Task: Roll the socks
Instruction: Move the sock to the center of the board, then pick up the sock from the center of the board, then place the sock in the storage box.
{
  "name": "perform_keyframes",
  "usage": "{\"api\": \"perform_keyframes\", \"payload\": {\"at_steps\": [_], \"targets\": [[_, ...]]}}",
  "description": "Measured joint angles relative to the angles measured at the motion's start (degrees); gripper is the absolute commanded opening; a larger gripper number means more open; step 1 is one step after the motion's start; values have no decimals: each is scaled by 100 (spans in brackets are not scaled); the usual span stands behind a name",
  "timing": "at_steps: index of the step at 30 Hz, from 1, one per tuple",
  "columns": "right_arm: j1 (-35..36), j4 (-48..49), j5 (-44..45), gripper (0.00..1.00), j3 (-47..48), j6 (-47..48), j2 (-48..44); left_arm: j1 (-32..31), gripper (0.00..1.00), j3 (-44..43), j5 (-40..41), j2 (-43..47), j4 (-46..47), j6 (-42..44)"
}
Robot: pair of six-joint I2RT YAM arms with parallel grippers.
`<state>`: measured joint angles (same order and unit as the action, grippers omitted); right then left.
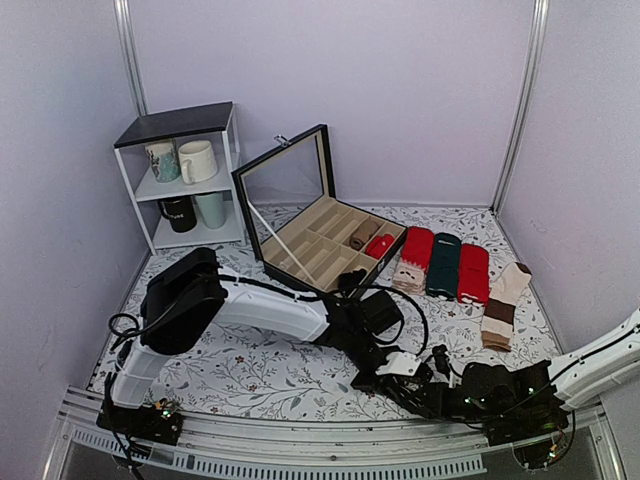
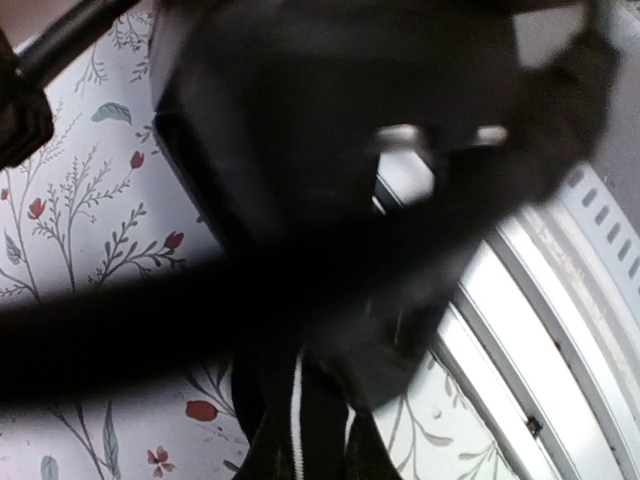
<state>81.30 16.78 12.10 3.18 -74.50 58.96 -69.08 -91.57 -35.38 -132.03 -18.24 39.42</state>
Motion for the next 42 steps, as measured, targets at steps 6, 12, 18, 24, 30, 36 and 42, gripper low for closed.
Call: {"api": "perform_keyframes", "payload": {"at_steps": [6, 12, 18, 24, 30, 36, 42], "targets": [[4, -938, 107, 60, 350, 111, -525, 24, 0, 37, -31, -26, 212, -308], [7, -2745, 461, 60, 321, 94, -2131, 251, 0, 450, 13, 166, 656, -793], [7, -3506, 778, 60, 251, -39, -3377, 957, 0, 737, 608, 518, 673, -1499], [7, -3637, 1008, 63, 297, -85, -3178, 1497, 0, 719, 1429, 1049, 647, -2273], [4, -3611, 1200, 65, 452, -103, -2129, 1821, 0, 496, 2105, 1593, 680, -3132], [7, -3104, 1305, 66, 476, -70, -1670, 2225, 0, 442, 2774, 1709, 688, -3917], [7, -2951, 1309, 65, 378, -68, -1808, 2378, 0, 243, 3322, 1475, 686, -4605]]}}
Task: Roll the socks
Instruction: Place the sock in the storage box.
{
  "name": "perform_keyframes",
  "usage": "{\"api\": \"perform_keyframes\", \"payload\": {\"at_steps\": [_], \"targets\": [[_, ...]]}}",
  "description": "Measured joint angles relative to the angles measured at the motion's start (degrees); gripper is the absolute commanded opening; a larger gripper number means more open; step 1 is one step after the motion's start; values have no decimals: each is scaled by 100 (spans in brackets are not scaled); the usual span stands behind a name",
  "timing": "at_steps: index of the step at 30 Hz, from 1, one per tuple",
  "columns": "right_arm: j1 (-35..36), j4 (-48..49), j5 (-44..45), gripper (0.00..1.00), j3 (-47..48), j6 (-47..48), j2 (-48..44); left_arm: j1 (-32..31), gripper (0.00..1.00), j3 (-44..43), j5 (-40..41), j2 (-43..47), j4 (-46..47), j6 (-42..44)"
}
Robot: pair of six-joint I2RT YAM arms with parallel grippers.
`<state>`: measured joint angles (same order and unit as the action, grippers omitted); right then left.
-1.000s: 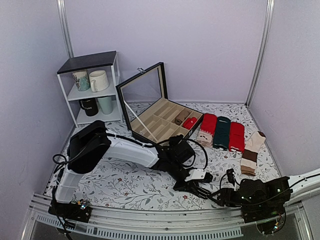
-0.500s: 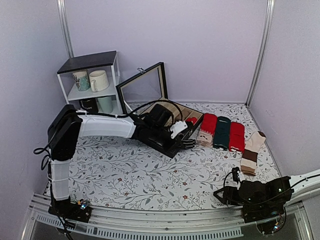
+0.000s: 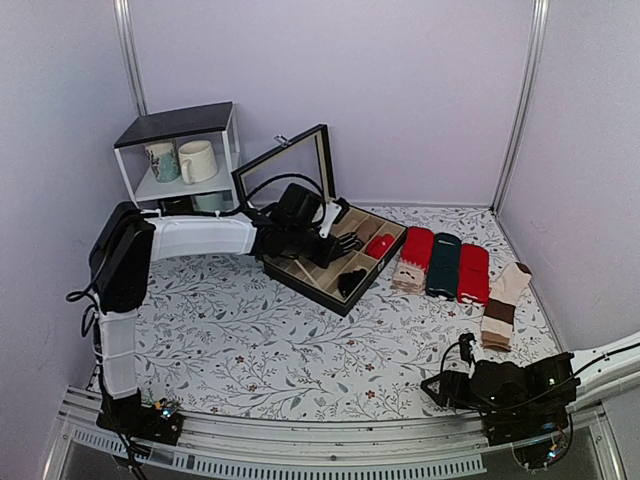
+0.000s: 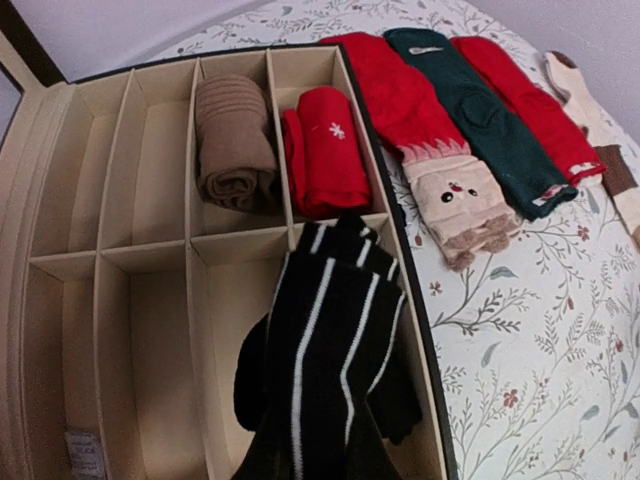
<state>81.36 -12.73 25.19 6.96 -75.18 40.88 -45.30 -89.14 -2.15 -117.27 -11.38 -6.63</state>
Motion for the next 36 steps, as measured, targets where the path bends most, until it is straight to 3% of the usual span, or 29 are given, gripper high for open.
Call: {"api": "perform_keyframes", "payload": {"at_steps": [12, 30, 31, 36], "targets": [[0, 122, 0, 66, -256, 4, -417, -17, 0, -575, 809, -706, -396, -1198], [0, 420, -2, 66, -398, 87, -496, -17, 0, -977, 1154, -1480, -850, -1598], [0, 420, -4, 66, -398, 87, -496, -17, 3, -1005, 1161, -1508, -896, -1609], [0, 420, -4, 66, -400, 105, -518, -17, 38, -1174, 1163, -1582, -1051, -1635]]}}
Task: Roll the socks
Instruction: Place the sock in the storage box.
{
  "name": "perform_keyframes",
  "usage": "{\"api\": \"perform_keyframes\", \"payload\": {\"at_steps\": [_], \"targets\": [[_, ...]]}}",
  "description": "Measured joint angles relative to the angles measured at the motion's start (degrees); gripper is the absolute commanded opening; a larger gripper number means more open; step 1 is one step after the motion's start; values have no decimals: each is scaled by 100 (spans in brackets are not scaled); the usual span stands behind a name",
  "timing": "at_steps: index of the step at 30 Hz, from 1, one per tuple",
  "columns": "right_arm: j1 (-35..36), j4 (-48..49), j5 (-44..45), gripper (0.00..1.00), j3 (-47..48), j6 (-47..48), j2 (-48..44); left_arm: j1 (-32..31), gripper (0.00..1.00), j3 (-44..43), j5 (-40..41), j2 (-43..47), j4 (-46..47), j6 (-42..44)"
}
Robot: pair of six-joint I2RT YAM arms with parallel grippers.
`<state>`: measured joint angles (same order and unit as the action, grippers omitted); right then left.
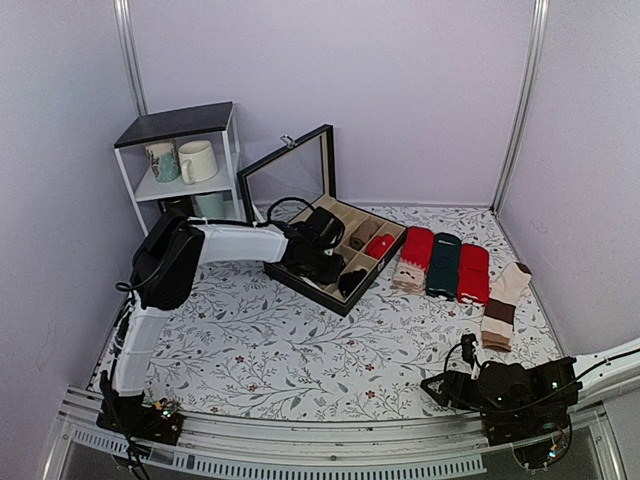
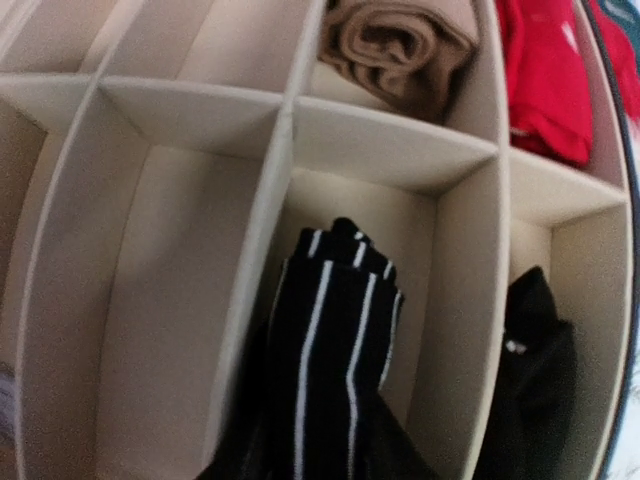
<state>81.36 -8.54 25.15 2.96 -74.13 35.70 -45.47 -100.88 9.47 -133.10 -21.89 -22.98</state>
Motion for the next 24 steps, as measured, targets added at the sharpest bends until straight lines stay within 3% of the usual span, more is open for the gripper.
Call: {"api": "perform_keyframes", "payload": {"at_steps": [3, 7, 10, 24], "targets": [[0, 0, -2, 66, -2, 9, -13, 7, 57, -66, -15, -2, 9, -48], [0, 2, -20, 66, -4, 7, -57, 0, 69, -136, -37, 7, 42, -81], [0, 2, -20, 65, -4, 7, -92, 0, 99, -138, -46, 11, 61, -83], [0, 2, -20, 66, -4, 7, -74, -57, 99, -114, -146, 304, 81, -52]]}}
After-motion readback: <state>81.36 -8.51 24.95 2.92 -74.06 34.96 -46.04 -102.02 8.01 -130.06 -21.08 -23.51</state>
